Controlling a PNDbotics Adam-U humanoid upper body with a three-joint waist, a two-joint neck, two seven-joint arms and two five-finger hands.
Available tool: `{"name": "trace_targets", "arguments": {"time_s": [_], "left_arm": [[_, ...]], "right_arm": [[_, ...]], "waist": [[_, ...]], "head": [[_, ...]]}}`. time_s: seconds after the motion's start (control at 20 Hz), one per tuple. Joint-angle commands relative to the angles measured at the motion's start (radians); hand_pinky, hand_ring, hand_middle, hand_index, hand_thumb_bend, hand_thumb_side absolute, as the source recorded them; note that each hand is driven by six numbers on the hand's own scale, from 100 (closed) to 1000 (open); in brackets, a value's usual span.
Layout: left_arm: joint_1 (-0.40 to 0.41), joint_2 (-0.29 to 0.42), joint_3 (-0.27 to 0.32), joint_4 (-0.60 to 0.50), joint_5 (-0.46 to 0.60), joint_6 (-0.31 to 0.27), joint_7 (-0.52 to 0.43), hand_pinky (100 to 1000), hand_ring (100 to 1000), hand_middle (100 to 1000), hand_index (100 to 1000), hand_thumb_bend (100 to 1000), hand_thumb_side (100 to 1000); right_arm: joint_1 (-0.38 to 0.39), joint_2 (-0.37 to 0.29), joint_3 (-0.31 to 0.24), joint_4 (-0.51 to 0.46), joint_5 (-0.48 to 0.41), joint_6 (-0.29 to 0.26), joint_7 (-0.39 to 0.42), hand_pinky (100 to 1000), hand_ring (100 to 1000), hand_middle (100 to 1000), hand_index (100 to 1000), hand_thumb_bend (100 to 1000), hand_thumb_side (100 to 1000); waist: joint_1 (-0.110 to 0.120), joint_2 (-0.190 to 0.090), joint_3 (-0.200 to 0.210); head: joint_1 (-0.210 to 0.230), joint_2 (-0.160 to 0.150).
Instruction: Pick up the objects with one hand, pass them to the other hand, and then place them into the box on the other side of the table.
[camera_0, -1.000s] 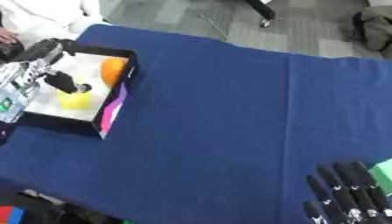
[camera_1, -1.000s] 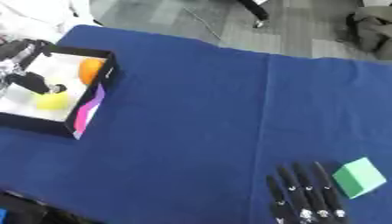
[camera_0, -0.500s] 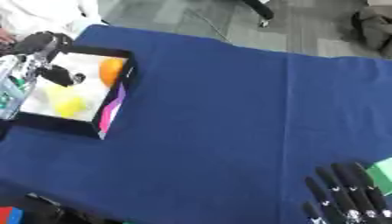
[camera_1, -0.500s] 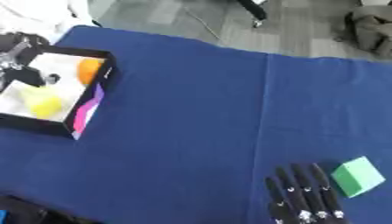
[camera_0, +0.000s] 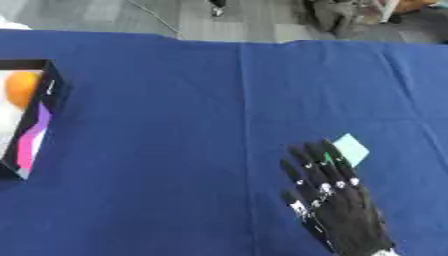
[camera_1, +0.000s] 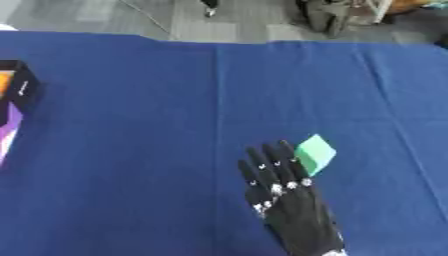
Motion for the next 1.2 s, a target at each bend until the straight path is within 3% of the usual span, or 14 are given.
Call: {"name": "trace_targets", "arguments": {"time_s": [0.05, 0.15, 0.3, 0.5, 0.6, 0.8, 0.95, 1.0, 1.05, 1.2], "left_arm": [[0.012, 0.015, -0.014, -0.090, 0.049, -0.048, 0.032, 1000, 1000, 723, 902, 168, 805], [0.046, 0.011, -0.033, -0.138, 0.079, -0.077, 0.061, 1000, 1000, 727, 901, 197, 801], [0.097, 0.016, -0.035, -0.210, 0.123, -0.121, 0.105, 1000, 1000, 727, 901, 197, 801], [0.187, 0.024, 0.013, -0.307, 0.182, -0.172, 0.146, 1000, 1000, 703, 890, 161, 764], [0.236, 0.027, 0.016, -0.356, 0.213, -0.175, 0.148, 1000, 1000, 703, 894, 143, 750], [0.331, 0.019, -0.023, -0.451, 0.271, -0.189, 0.158, 1000, 1000, 714, 902, 122, 739], [0.403, 0.015, -0.070, -0.524, 0.316, -0.215, 0.155, 1000, 1000, 717, 901, 100, 739], [0.428, 0.015, -0.083, -0.548, 0.331, -0.218, 0.150, 1000, 1000, 717, 899, 100, 743], [0.450, 0.013, -0.096, -0.572, 0.346, -0.215, 0.143, 1000, 1000, 719, 896, 100, 748], [0.494, 0.010, -0.116, -0.639, 0.387, -0.188, 0.109, 1000, 1000, 720, 897, 100, 757]], "right_arm": [[-0.019, -0.039, -0.071, -0.021, -0.047, 0.305, -0.311, 845, 813, 804, 799, 468, 154], [-0.030, -0.055, -0.115, -0.021, -0.075, 0.290, -0.313, 866, 819, 758, 748, 516, 100], [-0.031, -0.078, -0.158, -0.021, -0.107, 0.250, -0.314, 866, 819, 758, 748, 516, 100], [-0.014, -0.091, -0.218, -0.021, -0.152, 0.193, -0.314, 832, 805, 794, 783, 516, 100], [0.011, -0.090, -0.232, -0.021, -0.181, 0.180, -0.313, 767, 779, 821, 816, 534, 114], [0.099, -0.048, -0.180, -0.021, -0.239, 0.217, -0.271, 644, 718, 860, 858, 515, 177], [0.171, -0.054, -0.118, -0.021, -0.284, 0.204, -0.227, 671, 745, 887, 886, 493, 206], [0.196, -0.059, -0.100, -0.021, -0.299, 0.191, -0.212, 691, 755, 890, 896, 492, 259], [0.219, -0.066, -0.089, -0.021, -0.314, 0.177, -0.198, 700, 759, 897, 899, 495, 218], [0.286, -0.084, -0.078, -0.021, -0.355, 0.137, -0.157, 725, 770, 906, 905, 498, 224]], "waist": [[0.005, -0.027, -0.001], [0.004, -0.029, -0.003], [0.003, -0.030, -0.004], [-0.004, -0.029, -0.002], [-0.007, -0.027, -0.005], [-0.017, -0.019, -0.015], [-0.026, -0.013, -0.023], [-0.028, -0.012, -0.027], [-0.031, -0.010, -0.031], [-0.037, -0.005, -0.040]], "head": [[-0.032, 0.003], [-0.037, 0.003], [-0.038, 0.001], [-0.037, -0.002], [-0.033, -0.003], [-0.019, -0.009], [-0.001, -0.012], [0.005, -0.014], [0.011, -0.016], [0.022, -0.021]]}}
